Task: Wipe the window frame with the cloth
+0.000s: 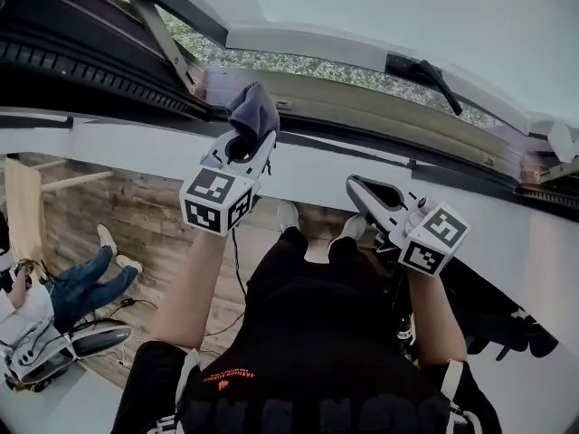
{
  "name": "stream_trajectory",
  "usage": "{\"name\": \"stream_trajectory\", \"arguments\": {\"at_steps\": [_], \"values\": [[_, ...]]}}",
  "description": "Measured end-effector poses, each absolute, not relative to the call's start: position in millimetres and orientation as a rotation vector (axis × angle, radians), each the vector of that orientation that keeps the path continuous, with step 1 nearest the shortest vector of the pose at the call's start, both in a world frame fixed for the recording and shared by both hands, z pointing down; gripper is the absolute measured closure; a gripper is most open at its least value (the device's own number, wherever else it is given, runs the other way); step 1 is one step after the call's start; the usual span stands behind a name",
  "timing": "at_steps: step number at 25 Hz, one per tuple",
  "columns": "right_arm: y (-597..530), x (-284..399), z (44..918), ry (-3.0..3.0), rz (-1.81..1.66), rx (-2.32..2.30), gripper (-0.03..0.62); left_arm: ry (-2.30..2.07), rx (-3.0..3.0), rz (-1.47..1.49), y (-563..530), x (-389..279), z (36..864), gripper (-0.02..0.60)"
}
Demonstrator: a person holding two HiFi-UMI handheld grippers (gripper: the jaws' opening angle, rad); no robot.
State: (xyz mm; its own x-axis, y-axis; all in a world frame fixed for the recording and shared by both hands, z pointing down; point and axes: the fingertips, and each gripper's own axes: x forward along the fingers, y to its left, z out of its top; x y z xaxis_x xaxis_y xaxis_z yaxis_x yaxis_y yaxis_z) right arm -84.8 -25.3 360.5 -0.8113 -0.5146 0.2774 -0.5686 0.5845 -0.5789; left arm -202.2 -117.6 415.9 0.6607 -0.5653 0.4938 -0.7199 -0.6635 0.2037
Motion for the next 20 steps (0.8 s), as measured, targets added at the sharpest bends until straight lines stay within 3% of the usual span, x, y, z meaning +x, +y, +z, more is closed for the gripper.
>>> {"name": "stream_trajectory", "arguments": {"at_steps": [9, 20], "values": [[-42.1, -124.1, 370.3, -2.713, 1.050, 0.825, 0.589, -1.179, 2.390, 0.597, -132.2, -278.9, 430.1, 0.526], [-53.6, -142.1, 377.6, -2.692, 1.062, 0.794, 0.589, -1.188, 2.352, 0.638, -140.4, -293.2, 450.6, 0.526]]}}
